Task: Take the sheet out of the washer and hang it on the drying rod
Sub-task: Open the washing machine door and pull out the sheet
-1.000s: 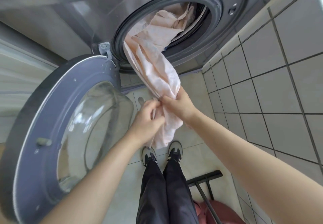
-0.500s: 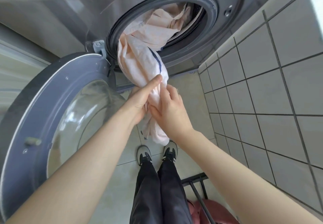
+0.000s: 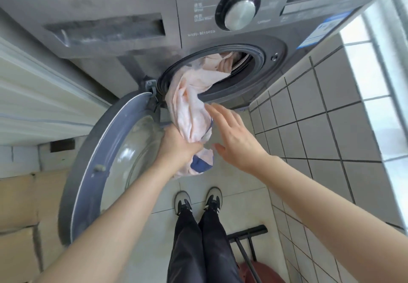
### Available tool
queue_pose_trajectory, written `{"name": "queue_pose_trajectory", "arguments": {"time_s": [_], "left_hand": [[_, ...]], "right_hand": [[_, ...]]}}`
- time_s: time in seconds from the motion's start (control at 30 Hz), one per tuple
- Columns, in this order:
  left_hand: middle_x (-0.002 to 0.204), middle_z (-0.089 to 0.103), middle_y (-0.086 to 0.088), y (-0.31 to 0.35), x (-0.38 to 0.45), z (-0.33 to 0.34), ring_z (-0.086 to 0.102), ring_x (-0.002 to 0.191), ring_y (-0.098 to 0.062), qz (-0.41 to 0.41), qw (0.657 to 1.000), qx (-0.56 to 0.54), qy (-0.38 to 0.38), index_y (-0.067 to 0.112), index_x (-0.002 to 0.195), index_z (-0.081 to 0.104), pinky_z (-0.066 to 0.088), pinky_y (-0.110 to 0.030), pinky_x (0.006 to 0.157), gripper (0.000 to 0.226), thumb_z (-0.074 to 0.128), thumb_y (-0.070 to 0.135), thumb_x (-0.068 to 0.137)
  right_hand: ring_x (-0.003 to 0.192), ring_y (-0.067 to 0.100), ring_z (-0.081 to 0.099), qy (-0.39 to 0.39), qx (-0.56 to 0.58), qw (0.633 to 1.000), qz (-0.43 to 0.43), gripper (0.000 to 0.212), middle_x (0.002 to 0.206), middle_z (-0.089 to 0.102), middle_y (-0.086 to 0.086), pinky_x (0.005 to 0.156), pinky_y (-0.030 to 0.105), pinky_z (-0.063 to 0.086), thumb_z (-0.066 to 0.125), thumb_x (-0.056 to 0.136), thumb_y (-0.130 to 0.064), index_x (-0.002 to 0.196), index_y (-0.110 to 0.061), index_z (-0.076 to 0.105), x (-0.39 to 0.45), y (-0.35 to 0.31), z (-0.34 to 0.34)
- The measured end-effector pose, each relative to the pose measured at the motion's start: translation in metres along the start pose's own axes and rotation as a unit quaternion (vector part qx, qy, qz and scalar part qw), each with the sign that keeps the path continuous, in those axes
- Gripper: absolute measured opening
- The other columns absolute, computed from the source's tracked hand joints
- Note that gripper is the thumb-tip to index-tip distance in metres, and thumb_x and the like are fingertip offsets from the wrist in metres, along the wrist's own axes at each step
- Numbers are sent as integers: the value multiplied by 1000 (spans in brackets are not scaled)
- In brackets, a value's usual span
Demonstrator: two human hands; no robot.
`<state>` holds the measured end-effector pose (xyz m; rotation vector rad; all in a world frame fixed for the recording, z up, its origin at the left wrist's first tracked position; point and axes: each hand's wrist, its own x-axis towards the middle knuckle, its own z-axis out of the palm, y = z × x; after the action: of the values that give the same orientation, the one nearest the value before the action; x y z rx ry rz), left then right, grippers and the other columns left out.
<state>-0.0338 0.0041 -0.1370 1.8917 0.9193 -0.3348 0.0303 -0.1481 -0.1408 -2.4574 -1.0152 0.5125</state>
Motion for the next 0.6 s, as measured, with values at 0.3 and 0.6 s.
{"name": "queue_pose_trajectory", "arguments": {"time_s": [0.3, 0.6], "left_hand": [[82, 57, -2, 32, -95, -67, 57, 81, -28, 93, 974, 205, 11, 22, 81, 40, 37, -30, 63, 24, 63, 21, 72], [106, 60, 1, 49, -178, -135, 55, 90, -24, 244, 940, 201, 129, 23, 117, 45, 42, -32, 68, 57, 72, 20, 67]], "right_hand": [[146, 34, 13, -109, -114, 971, -177, 126, 160, 7, -2, 114, 54, 24, 79, 55, -62, 151, -38, 1, 29, -54, -27], [144, 31, 7, -124, -23, 982, -140, 101, 157, 12, -20, 112, 53, 18, 78, 67, -51, 148, -38, 19, 8, -118, -75]]}}
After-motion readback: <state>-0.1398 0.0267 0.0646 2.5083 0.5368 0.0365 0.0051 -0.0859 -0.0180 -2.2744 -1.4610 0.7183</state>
